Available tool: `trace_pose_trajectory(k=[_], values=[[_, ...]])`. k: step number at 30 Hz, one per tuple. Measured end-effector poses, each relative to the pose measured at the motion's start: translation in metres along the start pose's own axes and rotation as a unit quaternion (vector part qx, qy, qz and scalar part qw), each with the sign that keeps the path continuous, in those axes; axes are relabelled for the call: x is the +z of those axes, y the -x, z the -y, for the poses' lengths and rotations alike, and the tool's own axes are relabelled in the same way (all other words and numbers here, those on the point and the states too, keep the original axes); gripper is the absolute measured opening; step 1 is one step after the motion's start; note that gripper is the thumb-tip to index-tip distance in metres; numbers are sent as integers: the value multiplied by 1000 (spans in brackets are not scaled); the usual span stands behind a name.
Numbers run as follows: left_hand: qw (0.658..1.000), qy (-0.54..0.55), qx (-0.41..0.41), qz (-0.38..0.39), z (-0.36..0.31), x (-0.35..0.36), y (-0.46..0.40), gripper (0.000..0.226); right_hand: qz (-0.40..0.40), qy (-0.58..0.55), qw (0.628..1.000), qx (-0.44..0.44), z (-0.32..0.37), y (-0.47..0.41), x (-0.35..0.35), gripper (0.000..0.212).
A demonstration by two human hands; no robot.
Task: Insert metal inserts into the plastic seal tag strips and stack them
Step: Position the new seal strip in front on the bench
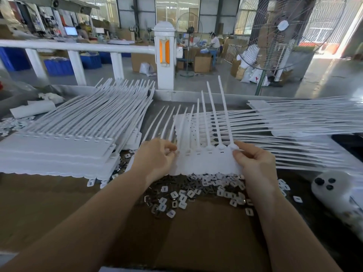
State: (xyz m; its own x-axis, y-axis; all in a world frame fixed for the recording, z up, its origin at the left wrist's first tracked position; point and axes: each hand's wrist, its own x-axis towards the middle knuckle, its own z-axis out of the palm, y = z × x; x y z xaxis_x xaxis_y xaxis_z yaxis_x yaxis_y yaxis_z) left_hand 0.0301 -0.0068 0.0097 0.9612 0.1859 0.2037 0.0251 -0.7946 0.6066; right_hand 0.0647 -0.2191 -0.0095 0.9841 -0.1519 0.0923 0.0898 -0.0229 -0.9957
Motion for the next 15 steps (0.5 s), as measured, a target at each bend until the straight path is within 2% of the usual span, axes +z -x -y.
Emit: trace_pose_trajectory(k=[4, 8, 15], values=[[998, -60, 11, 33, 16, 7, 11, 28, -40, 92, 994, -44, -4, -4, 1, 22], [995, -96, 31, 20, 21, 11, 16, 33, -76, 213, 969, -103, -8, -3, 3, 21], [992, -114, 44, 6, 26, 14, 19, 34, -77, 320, 933, -147, -12, -2, 3, 19]])
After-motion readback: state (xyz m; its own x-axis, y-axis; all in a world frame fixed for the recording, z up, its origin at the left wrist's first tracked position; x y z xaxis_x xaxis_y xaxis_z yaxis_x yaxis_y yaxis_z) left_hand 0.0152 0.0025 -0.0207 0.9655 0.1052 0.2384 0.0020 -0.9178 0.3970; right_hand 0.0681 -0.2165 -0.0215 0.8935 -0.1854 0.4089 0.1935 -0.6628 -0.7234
